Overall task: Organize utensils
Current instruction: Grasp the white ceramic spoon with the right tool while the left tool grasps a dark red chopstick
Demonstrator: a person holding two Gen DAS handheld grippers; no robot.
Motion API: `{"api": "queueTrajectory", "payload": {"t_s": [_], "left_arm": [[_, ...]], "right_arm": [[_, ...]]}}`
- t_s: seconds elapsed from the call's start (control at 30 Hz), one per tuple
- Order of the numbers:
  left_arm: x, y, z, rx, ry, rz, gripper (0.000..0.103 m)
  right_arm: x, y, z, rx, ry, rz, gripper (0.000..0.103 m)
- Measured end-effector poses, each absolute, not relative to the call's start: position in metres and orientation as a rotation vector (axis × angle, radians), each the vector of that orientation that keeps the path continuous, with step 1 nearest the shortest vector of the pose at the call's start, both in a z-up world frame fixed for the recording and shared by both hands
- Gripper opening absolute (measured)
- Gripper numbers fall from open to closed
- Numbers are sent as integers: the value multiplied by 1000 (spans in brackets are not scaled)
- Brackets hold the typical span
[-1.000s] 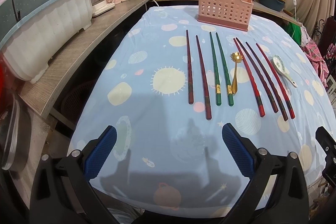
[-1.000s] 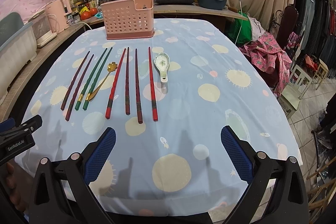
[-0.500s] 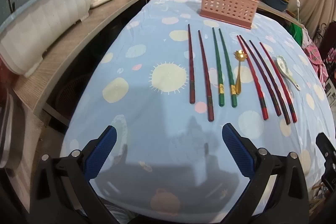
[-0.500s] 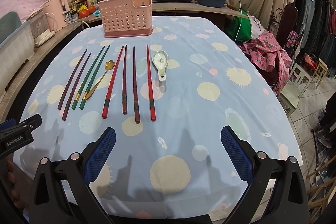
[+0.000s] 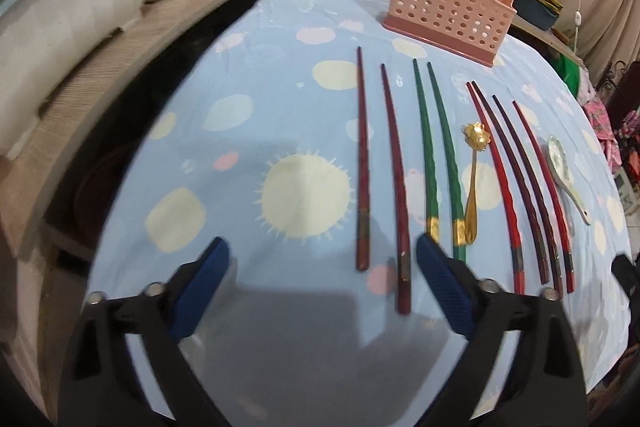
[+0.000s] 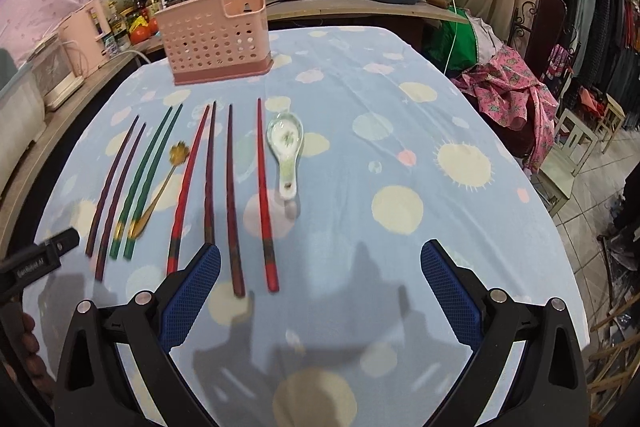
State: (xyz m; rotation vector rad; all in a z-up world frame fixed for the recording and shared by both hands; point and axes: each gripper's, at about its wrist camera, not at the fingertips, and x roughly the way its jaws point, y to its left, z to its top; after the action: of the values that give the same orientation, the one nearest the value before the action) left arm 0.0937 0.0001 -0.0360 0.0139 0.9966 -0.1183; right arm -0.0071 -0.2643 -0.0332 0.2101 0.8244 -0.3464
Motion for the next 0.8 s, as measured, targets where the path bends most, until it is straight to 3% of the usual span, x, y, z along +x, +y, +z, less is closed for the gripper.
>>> {"api": "queueTrajectory", "payload": {"t_s": [0.13, 0.27, 0.3, 0.4, 0.43, 0.47, 0.67, 0.8], "left_arm": [[108, -1, -47, -2, 1042, -145, 65], [114, -5, -53, 6, 1047, -158, 57], [114, -5, -52, 4, 1044, -169, 50], [117, -8, -51, -2, 1045, -199, 27], [117, -9, -51, -5, 1046, -216, 15], [118, -10, -52, -10, 1054, -234, 11], [116, -13, -53, -27, 1064, -260, 7], [117, -13, -54, -35, 1072, -262, 7]], "right_arm": [[15, -274, -30, 218, 815, -347, 96], [33, -280, -30, 234, 813, -336, 94], [38, -281, -31, 241, 817, -329, 92], [51, -286, -36, 267, 841, -304, 77], [54, -288, -38, 277, 850, -296, 70], [59, -289, -41, 289, 863, -289, 61], [75, -296, -58, 377, 916, -224, 25], [80, -298, -69, 407, 946, -202, 14]]}}
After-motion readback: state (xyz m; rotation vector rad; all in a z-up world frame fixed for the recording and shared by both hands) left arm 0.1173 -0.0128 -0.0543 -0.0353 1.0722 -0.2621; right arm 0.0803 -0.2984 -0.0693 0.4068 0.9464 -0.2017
